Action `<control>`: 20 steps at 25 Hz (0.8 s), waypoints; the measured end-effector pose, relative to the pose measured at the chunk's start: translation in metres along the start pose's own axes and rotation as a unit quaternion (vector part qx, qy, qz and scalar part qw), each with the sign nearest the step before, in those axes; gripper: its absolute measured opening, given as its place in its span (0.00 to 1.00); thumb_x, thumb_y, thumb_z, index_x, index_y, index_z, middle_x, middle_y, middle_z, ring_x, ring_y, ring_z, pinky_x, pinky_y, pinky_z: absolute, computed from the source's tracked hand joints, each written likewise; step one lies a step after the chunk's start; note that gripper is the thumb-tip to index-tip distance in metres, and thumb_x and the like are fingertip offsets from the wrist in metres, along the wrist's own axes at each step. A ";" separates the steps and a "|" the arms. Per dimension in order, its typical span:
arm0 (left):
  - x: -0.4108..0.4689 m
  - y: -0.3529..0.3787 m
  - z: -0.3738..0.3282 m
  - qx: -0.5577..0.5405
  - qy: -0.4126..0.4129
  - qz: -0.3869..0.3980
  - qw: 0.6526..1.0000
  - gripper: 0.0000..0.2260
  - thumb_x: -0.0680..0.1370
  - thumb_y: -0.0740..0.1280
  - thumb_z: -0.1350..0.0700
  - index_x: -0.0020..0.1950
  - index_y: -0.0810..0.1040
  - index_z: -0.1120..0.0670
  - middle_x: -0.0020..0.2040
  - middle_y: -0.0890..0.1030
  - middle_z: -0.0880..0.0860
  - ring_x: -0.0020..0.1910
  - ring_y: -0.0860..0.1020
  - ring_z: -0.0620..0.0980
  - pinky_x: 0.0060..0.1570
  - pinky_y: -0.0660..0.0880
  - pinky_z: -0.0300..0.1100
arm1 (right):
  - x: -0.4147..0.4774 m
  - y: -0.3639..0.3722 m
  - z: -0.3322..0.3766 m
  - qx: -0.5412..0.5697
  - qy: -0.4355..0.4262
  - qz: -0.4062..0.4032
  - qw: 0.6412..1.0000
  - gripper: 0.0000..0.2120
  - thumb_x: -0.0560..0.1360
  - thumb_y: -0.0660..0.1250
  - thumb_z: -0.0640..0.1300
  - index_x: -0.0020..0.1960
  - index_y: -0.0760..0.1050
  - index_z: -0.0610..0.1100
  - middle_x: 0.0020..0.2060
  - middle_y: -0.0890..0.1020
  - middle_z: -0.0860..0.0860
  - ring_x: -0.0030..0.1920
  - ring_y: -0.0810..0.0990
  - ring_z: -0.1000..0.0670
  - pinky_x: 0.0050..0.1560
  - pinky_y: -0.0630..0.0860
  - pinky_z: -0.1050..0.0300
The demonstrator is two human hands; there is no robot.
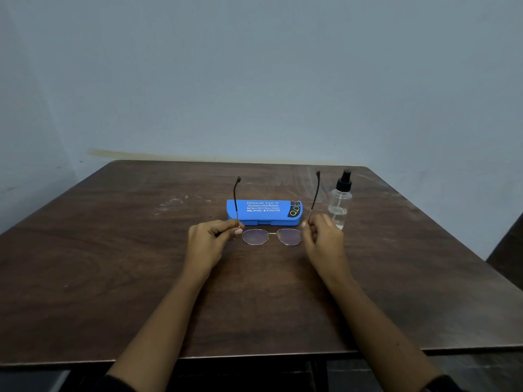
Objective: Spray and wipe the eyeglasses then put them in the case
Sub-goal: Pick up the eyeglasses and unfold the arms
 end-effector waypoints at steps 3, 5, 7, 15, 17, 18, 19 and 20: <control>0.000 0.001 0.001 -0.003 -0.003 -0.006 1.000 0.05 0.68 0.72 0.63 0.42 0.84 0.58 0.30 0.80 0.31 0.37 0.79 0.34 0.44 0.74 0.33 | 0.001 -0.001 -0.005 0.045 0.016 -0.011 0.999 0.05 0.74 0.64 0.35 0.39 0.74 0.36 0.35 0.74 0.48 0.34 0.71 0.51 0.34 0.66 0.68; 0.000 0.000 -0.001 -0.010 0.000 -0.019 1.000 0.05 0.69 0.71 0.64 0.44 0.84 0.59 0.37 0.83 0.41 0.37 0.78 0.28 0.42 0.72 0.25 | 0.002 -0.002 -0.009 0.084 0.036 -0.022 0.996 0.04 0.73 0.65 0.35 0.41 0.76 0.36 0.35 0.76 0.49 0.34 0.73 0.52 0.37 0.69 0.66; -0.001 -0.001 -0.004 -0.006 0.011 -0.035 0.999 0.07 0.69 0.71 0.64 0.46 0.84 0.60 0.41 0.82 0.47 0.38 0.76 0.25 0.43 0.70 0.21 | 0.003 -0.002 -0.014 0.121 0.054 -0.024 0.991 0.03 0.73 0.65 0.35 0.42 0.77 0.37 0.34 0.77 0.51 0.33 0.75 0.54 0.39 0.75 0.55; 0.002 -0.001 -0.003 0.007 0.014 -0.048 0.999 0.09 0.68 0.72 0.65 0.48 0.83 0.60 0.44 0.81 0.48 0.40 0.76 0.24 0.43 0.69 0.21 | 0.004 0.001 -0.016 0.194 0.066 -0.018 0.979 0.06 0.73 0.65 0.34 0.45 0.78 0.43 0.37 0.79 0.48 0.31 0.78 0.56 0.40 0.79 0.52; 0.003 0.000 -0.004 0.005 0.012 -0.050 0.999 0.08 0.68 0.71 0.65 0.46 0.83 0.60 0.43 0.82 0.48 0.39 0.76 0.25 0.43 0.70 0.21 | 0.005 0.002 -0.018 0.216 0.080 -0.017 0.973 0.07 0.73 0.65 0.33 0.45 0.78 0.44 0.38 0.80 0.46 0.30 0.78 0.58 0.39 0.79 0.58; 0.003 0.001 -0.003 0.001 0.004 -0.051 0.999 0.07 0.69 0.71 0.66 0.45 0.83 0.59 0.42 0.82 0.48 0.38 0.76 0.26 0.42 0.71 0.22 | 0.005 0.003 -0.019 0.222 0.084 -0.014 0.971 0.07 0.73 0.65 0.33 0.45 0.78 0.42 0.38 0.79 0.45 0.30 0.78 0.60 0.38 0.78 0.62; 0.004 0.001 -0.002 -0.008 -0.005 -0.049 0.999 0.06 0.69 0.71 0.66 0.44 0.83 0.59 0.40 0.82 0.48 0.37 0.77 0.28 0.41 0.72 0.24 | 0.006 0.004 -0.018 0.224 0.085 -0.012 0.971 0.06 0.73 0.65 0.32 0.45 0.78 0.41 0.38 0.79 0.45 0.29 0.78 0.61 0.37 0.77 0.67; 0.005 0.003 -0.002 -0.016 -0.012 -0.043 0.999 0.06 0.69 0.70 0.66 0.44 0.82 0.59 0.38 0.82 0.48 0.35 0.77 0.29 0.40 0.73 0.25 | 0.007 0.005 -0.019 0.222 0.085 -0.010 0.971 0.05 0.73 0.65 0.32 0.46 0.78 0.39 0.38 0.79 0.46 0.29 0.78 0.62 0.36 0.76 0.69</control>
Point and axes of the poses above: each hand's wrist, its own x-axis towards the middle knuckle, its own y-axis out of the palm, z = x × y, the point moved 6 cm from there along x, towards the middle knuckle
